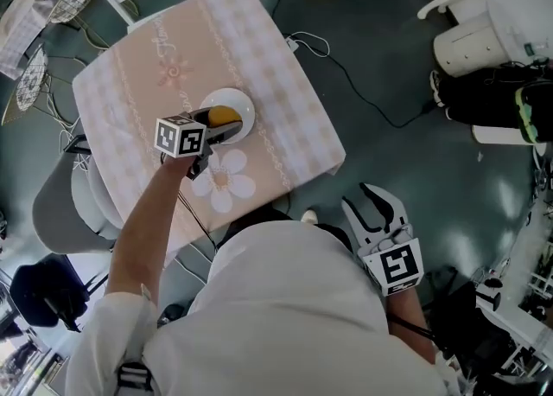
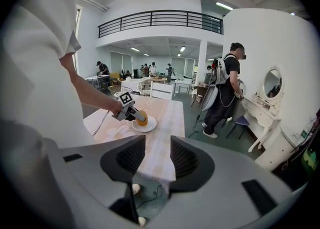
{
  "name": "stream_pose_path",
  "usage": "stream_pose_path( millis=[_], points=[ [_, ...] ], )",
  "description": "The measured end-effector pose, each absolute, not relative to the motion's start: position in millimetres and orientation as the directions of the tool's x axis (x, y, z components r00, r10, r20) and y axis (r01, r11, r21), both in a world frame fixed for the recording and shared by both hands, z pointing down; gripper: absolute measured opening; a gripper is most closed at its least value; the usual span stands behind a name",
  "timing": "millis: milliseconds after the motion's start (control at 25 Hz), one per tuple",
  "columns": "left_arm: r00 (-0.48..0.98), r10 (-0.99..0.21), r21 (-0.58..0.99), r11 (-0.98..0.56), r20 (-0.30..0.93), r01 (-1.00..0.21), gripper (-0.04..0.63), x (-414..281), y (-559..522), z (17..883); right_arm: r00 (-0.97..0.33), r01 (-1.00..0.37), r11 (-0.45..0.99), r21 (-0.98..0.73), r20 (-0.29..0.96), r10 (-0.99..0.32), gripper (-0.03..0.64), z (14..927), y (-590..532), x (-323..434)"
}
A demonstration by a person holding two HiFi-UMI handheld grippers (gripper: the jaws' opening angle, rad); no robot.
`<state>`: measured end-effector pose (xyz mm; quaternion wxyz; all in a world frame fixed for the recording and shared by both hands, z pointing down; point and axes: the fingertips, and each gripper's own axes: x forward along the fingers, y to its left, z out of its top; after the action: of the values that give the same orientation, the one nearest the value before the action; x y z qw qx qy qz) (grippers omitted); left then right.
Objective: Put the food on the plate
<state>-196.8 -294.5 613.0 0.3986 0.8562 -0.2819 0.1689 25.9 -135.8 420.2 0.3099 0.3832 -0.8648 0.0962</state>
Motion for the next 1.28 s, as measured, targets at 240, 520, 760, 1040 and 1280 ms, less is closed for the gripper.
stream_pose_path(
  millis=[240,520,760,1040,1280],
  points=[
    [0.785,-0.302,0.579,-0.544,0.54,-0.608,0.354,-198.3,-297.2,625.5,-0.499,-0.724,0.684,0.084,0.621,-0.604,0.164,423.3,-142.1,16.0],
    [0.781,-0.301,0.553,-0.57,0.547,-0.607,0.361,-197.4,-300.6,626.8,-0.485,-0.727,0.681,0.085,0.638,-0.598,0.164,431.6,-148.6,15.0],
    [0.754,-0.356,0.479,-0.605,0.551,-0.636,0.379,-201.8,-309.7,620.3,-0.485,-0.729,0.681,0.065,0.654,-0.58,0.164,438.7,-153.0,12.2],
    [0.716,-0.427,0.399,-0.619,0.553,-0.677,0.396,-212.5,-322.9,615.7,-0.503,-0.708,0.703,0.065,0.653,-0.567,0.164,435.5,-157.3,3.6],
    [0.674,-0.485,0.328,-0.617,0.557,-0.715,0.403,-218.6,-331.7,611.9,-0.492,-0.72,0.692,0.053,0.664,-0.563,0.164,439.9,-154.0,8.2]
  ],
)
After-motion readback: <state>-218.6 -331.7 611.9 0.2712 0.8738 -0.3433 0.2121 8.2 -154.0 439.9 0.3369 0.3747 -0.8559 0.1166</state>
